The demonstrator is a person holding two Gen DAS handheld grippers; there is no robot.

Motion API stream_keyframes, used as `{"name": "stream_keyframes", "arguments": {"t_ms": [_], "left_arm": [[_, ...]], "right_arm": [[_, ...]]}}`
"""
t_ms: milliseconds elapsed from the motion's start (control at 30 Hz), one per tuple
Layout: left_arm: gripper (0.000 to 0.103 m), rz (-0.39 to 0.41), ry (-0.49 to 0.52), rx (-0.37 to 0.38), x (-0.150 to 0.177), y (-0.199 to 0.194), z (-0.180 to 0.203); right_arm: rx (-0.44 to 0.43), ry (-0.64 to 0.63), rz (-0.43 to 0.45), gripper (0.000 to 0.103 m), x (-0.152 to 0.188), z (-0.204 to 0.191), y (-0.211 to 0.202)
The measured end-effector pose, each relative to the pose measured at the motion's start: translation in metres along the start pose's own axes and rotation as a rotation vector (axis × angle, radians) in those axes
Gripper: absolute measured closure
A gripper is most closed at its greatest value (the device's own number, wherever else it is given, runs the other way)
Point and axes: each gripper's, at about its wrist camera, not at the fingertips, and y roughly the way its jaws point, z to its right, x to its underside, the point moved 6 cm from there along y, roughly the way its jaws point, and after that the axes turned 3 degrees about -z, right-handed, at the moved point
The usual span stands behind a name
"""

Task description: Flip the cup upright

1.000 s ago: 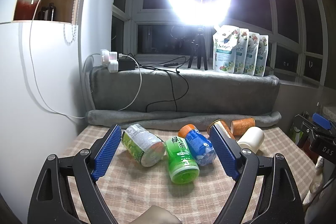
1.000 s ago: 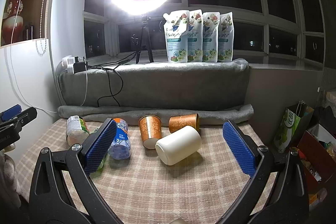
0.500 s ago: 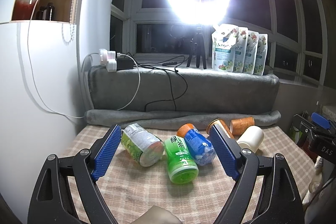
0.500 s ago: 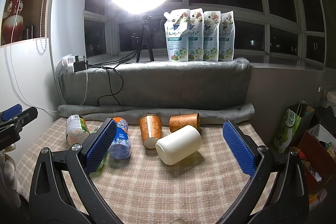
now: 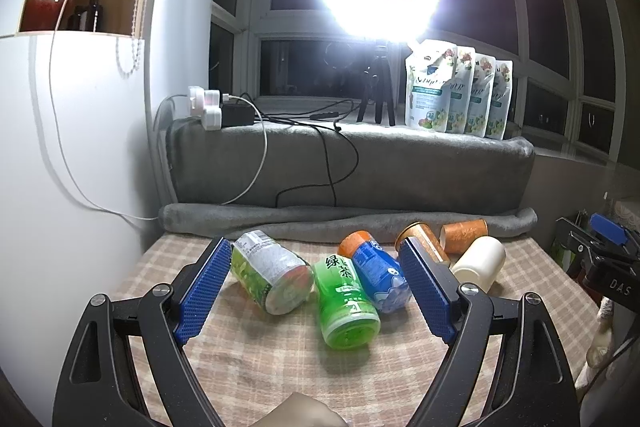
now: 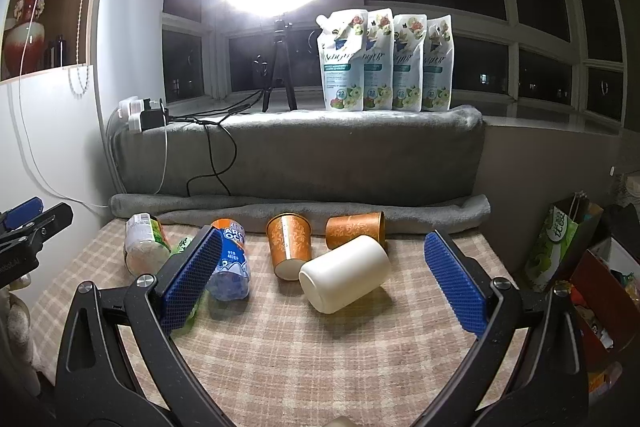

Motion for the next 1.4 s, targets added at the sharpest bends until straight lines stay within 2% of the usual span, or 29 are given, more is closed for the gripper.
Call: {"name": "stream_keyframes", "arguments": {"t_ms": [333, 533, 767, 900, 1067, 1200, 1400], "left_arm": [[0.017, -0.043, -0.013, 0.009, 0.007, 0.014, -0.006], [0.017, -0.126, -0.034, 0.04, 0.027, 0.028, -0.011], [0.017, -0.194, -0.056, 0.047, 0.045, 0.031, -0.023], [0.017, -0.21, -0.066, 0.038, 0.051, 0.029, -0.031], [0.017, -0.216, -0.083, 0.022, 0.052, 0.03, -0.041], [0.017, -0.216, -0.09, 0.014, 0.051, 0.031, -0.046], [0.017, -0.215, -0.092, 0.012, 0.052, 0.033, -0.049]], "right_arm": [[-0.055, -0.014, -0.076, 0.0, 0.004, -0.004, 0.033], [-0.128, -0.014, -0.186, 0.0, 0.006, -0.008, 0.069], [-0.236, -0.001, -0.377, 0.001, 0.009, -0.02, 0.132], [-0.264, -0.017, -0.474, 0.01, 0.012, -0.029, 0.17], [-0.27, -0.057, -0.572, 0.013, 0.016, -0.038, 0.213], [-0.261, -0.068, -0.653, 0.021, 0.022, -0.043, 0.24], [-0.227, -0.108, -0.764, 0.022, 0.037, -0.048, 0.269]]}}
